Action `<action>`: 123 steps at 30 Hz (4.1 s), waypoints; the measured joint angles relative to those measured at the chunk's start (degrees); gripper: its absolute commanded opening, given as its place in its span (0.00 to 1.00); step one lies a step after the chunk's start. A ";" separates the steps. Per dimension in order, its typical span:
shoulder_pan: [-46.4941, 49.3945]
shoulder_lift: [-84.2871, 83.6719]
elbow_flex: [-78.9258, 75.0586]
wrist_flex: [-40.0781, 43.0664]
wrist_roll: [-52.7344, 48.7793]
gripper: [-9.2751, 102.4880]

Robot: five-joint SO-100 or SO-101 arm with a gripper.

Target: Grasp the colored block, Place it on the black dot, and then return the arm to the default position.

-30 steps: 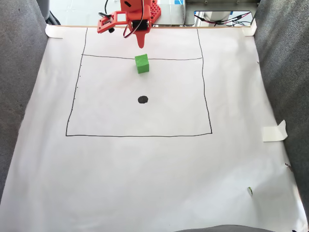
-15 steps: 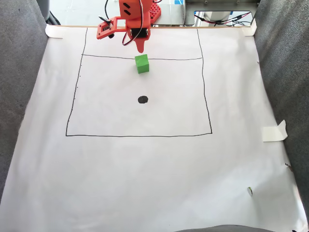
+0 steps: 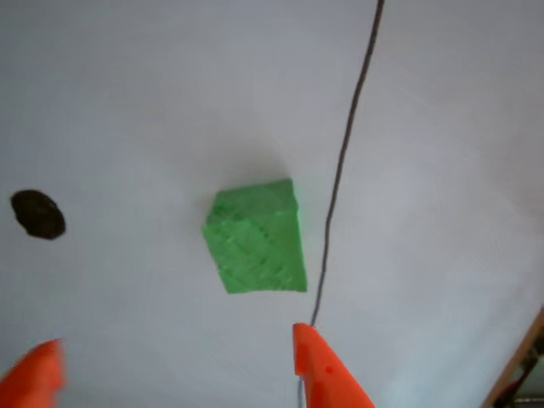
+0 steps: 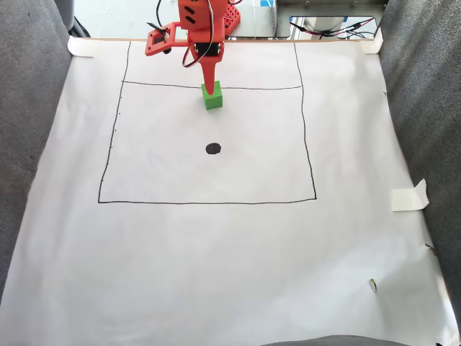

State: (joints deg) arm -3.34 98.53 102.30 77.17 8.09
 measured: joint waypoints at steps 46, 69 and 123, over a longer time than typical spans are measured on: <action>3.52 -7.56 7.73 -0.97 -15.21 0.27; 5.54 -8.17 7.56 -0.62 -17.14 0.12; 1.41 -21.27 -34.89 17.58 18.81 0.08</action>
State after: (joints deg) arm -1.93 77.26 67.41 94.75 26.89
